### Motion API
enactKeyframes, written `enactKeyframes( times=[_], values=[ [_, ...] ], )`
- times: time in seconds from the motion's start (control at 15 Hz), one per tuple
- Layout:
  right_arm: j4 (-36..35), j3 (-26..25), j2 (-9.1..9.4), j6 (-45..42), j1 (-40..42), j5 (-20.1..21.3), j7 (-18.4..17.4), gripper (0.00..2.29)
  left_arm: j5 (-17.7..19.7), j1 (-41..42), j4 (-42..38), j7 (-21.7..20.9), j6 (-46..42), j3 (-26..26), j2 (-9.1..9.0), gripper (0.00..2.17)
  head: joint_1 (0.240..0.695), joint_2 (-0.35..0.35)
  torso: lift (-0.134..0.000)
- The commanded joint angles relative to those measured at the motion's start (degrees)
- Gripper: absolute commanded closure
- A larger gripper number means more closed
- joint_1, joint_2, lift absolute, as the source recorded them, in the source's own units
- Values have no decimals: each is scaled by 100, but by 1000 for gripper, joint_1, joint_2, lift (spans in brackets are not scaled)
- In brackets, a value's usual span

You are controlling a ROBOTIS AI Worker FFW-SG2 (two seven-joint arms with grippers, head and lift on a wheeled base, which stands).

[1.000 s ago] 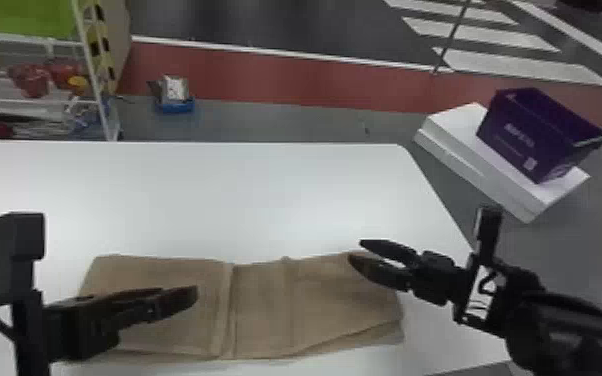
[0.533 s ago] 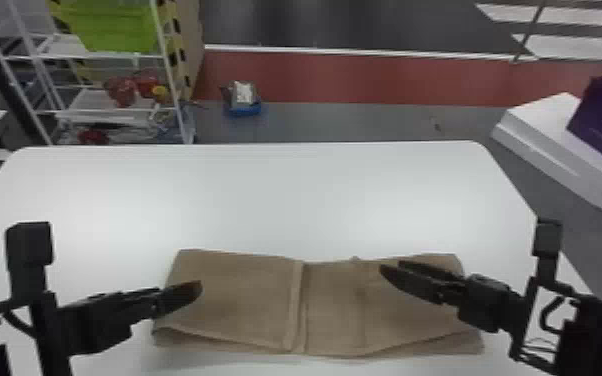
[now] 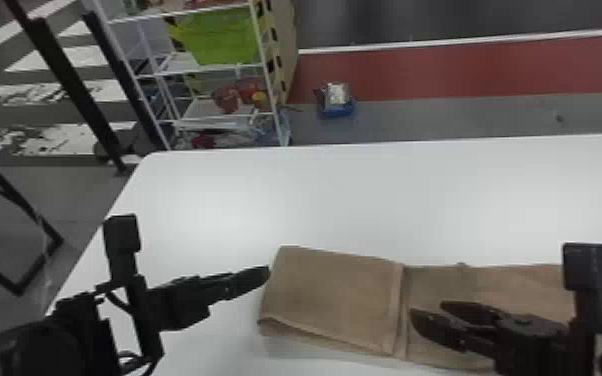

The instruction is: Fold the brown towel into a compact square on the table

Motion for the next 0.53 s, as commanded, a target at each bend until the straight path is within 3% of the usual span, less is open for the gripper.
enactKeyframes(
  times=[0.0, 0.2, 0.47],
  values=[
    [-36, 448, 5, -51, 41, 128, -238, 343, -15, -1, 51, -85, 0, 98, -15, 36, 695, 233, -123],
    [-36, 756, 49, -121, 6, 278, -731, 407, -15, 8, 95, -199, 0, 168, -15, 36, 695, 290, -123],
    [61, 844, 84, -103, -82, 322, -1152, 407, -24, 35, 104, -235, -17, 168, -15, 36, 695, 302, -123]
  ],
)
